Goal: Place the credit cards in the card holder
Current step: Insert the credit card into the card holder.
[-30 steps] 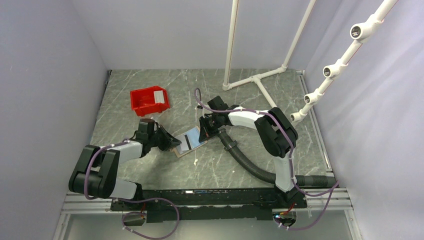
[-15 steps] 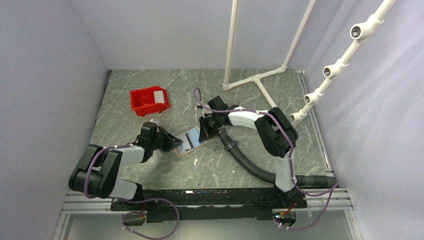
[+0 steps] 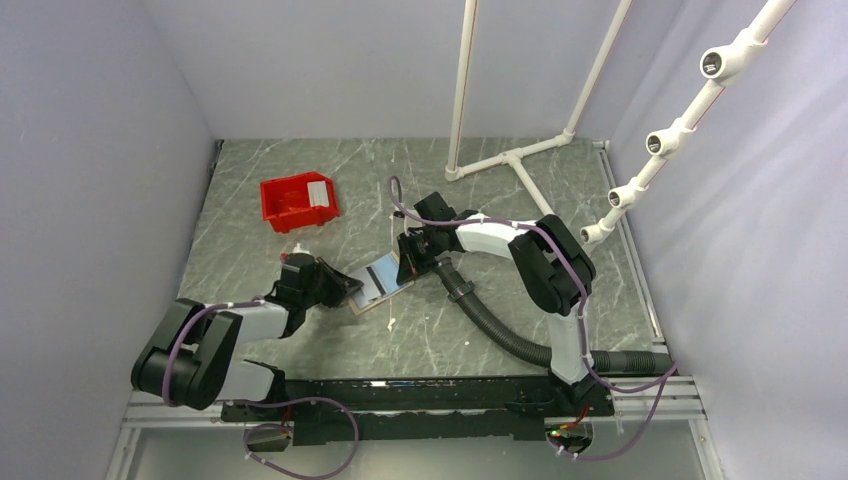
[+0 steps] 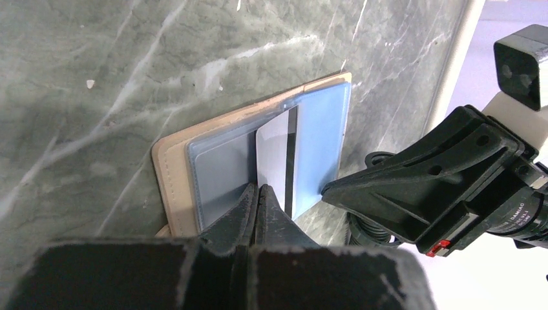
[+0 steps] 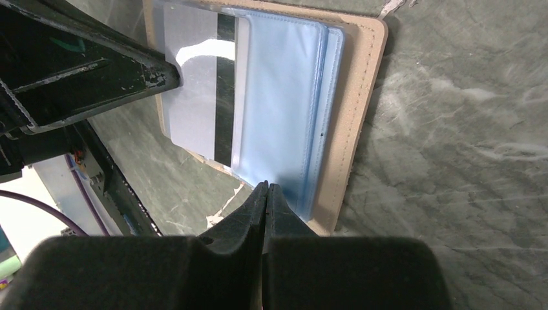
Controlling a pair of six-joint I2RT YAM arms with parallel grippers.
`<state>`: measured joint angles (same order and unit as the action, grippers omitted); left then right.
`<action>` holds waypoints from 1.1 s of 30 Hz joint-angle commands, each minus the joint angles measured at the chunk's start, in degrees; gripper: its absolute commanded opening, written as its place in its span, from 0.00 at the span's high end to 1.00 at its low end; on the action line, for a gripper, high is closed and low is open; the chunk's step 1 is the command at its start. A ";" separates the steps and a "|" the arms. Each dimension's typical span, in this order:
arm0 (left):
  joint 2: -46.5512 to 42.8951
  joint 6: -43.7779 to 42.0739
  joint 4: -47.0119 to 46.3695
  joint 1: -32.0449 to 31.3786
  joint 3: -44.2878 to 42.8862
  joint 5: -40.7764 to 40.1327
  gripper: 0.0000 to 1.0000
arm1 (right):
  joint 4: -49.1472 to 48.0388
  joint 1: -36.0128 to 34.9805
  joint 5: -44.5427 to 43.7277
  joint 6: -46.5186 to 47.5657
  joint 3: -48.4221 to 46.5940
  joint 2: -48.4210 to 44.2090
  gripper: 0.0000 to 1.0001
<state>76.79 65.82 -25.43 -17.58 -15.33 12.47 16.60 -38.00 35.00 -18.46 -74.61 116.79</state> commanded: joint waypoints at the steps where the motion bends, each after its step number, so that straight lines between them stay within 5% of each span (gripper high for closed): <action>1: 1.94 2.28 -6.12 -1.67 1.72 -3.04 1.00 | -2.30 -0.32 1.28 -0.41 -1.36 0.38 1.00; 14: 5.19 4.63 -11.24 -7.55 1.09 -11.81 1.00 | -0.13 -0.39 0.11 -1.21 -2.89 0.23 0.99; 21: 3.61 3.96 -8.97 -7.55 1.80 -12.13 1.00 | 6.71 1.66 -6.05 0.65 -7.99 0.59 0.79; 33: 8.07 5.05 -14.34 -7.71 -0.51 -10.26 1.00 | 3.94 0.22 -0.81 -0.88 -8.39 6.25 0.84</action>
<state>81.65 70.39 -36.27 -25.02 -14.31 2.74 21.39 -36.53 31.62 -18.90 -82.08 121.12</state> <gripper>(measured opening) 0.006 0.183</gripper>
